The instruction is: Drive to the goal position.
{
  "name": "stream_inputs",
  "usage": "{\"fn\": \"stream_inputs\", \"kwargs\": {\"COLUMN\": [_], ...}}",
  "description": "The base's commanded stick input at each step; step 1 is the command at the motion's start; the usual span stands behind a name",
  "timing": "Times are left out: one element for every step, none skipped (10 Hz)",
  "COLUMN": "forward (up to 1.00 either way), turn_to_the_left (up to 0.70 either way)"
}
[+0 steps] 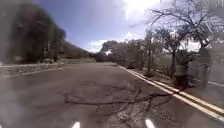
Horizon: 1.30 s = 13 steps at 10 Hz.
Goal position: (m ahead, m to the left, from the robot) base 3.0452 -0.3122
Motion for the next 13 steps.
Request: {"fn": "stream_inputs", "kwargs": {"forward": [0.5,0.5,0.5,0.5,0.5,0.5,0.5,0.5,0.5,0.5,0.5,0.5,0.5], "turn_to_the_left": [0.0,0.0,0.0,-0.01,-0.21,-0.42,-0.5,-0.5,-0.47,-0.27,-0.06,0.0,0.0]}}
